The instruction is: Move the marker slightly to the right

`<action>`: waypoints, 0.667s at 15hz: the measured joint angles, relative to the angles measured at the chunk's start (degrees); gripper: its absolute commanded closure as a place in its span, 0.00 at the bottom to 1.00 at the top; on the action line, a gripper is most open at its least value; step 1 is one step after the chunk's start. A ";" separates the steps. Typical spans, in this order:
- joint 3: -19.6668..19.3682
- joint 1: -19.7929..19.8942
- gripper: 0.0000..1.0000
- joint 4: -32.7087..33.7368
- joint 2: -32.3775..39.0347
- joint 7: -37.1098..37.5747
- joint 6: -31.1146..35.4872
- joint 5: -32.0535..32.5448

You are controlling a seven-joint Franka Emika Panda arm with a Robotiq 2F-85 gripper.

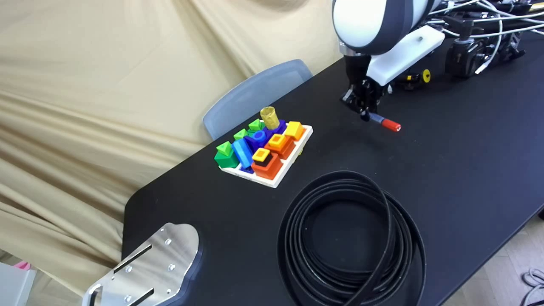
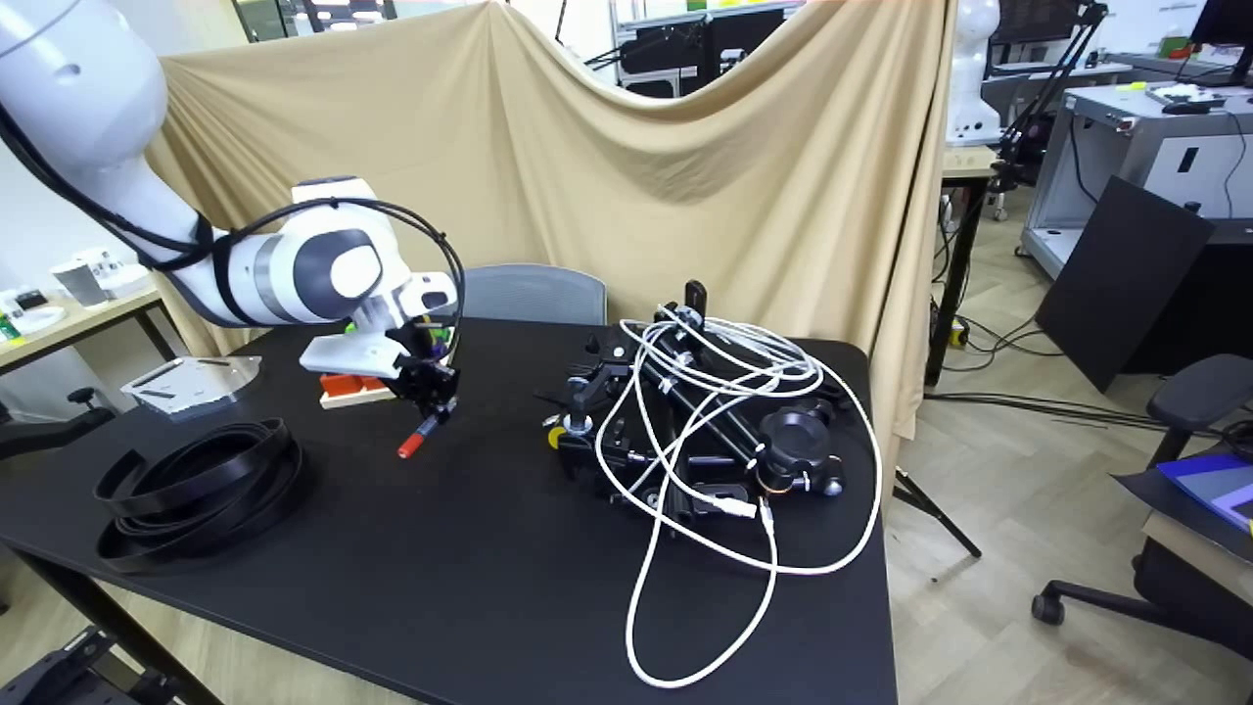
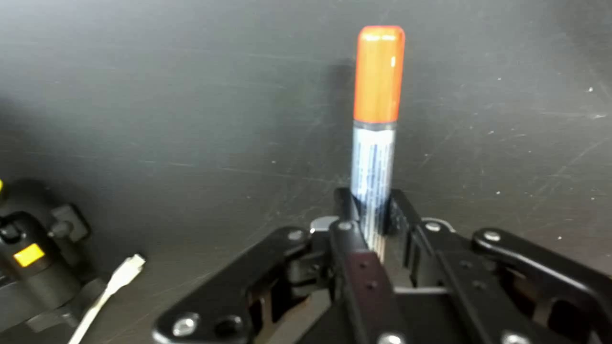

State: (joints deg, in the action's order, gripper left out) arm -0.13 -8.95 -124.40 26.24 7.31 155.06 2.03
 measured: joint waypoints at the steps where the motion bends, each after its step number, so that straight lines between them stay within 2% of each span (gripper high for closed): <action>1: -0.63 0.27 0.95 -0.73 -1.01 0.01 -0.50 0.00; 6: -2.78 2.50 0.95 -3.90 -3.81 0.01 -1.94 0.00; 10: -3.95 3.49 0.95 -5.81 -3.92 0.01 -0.70 0.31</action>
State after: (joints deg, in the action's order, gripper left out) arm -4.08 -5.46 -130.21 22.33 7.32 154.36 2.35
